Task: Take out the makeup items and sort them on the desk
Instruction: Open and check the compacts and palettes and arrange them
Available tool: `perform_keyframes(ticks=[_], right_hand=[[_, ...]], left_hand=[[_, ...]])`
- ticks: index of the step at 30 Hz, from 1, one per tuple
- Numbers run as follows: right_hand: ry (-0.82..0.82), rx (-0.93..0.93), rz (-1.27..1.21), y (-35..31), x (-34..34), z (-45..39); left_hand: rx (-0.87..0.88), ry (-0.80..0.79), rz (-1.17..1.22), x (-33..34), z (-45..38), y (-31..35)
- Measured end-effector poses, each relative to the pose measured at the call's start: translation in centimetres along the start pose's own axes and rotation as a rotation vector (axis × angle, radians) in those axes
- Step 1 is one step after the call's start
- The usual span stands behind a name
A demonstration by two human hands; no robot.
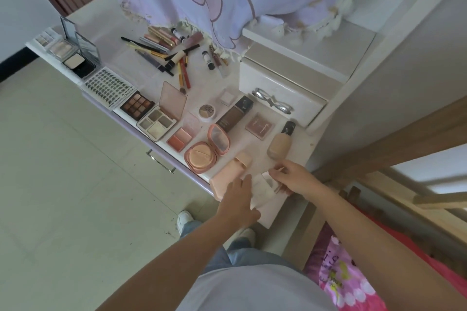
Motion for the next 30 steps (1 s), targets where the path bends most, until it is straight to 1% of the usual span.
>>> perform_keyframes(ticks=[3, 7, 9, 13, 16, 18, 21, 24, 25, 26, 28, 30], right_hand=[[0.002, -0.031, -0.029, -0.7, 0.3, 1.0], [0.111, 0.0, -0.133, -2.4, -0.4, 1.9], [0.14, -0.012, -0.089, -3.2, -1.2, 2.1], [0.138, -0.065, -0.178, -4.1, -2.7, 2.8], [0.129, -0.11, -0.201, -4.1, -3.2, 3.5], [0.116, -0.107, -0.229, -3.9, -3.1, 3.9], [0.136, -0.121, -0.27, -3.8, -3.2, 4.3], [0.208, -0.264, -0.111, -4.1, -3.6, 4.5], [0.224, -0.329, -0.035, -4.2, -3.8, 4.7], [0.231, -0.398, 0.039, -4.4, -4.1, 5.1], [0.205, -0.554, 0.126, -4.9, -4.8, 6.2], [0.131, -0.665, 0.083, -4.9, -5.4, 6.8]], left_hand=[[0.038, 0.064, 0.037, -1.1, 0.2, 0.3], [0.126, 0.057, 0.119, -3.1, 0.5, 1.4], [0.195, 0.076, 0.067, -4.6, 0.8, 1.9], [0.329, 0.119, -0.056, -7.5, 1.0, 3.2], [0.369, 0.095, -0.111, -8.5, 1.2, 3.8], [0.391, 0.067, -0.126, -8.9, 1.3, 4.1], [0.393, 0.023, -0.093, -9.5, 1.5, 4.4], [0.351, -0.069, 0.045, -9.8, 1.5, 4.5], [0.332, -0.12, 0.143, -9.9, 1.5, 4.4], [0.309, -0.183, 0.294, -10.0, 1.7, 4.2], [0.267, -0.333, 0.689, -10.3, 2.3, 4.0], [0.217, -0.439, 1.026, -10.4, 2.6, 4.0]])
Point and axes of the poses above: each hand's wrist, its own z-axis away from the middle knuckle, its own x-axis out of the palm, y = z × x, the point moved 2 cm from there along -z, towards the middle knuckle, and after that the axes turned 3 degrees about z, right-handed, at the moved point
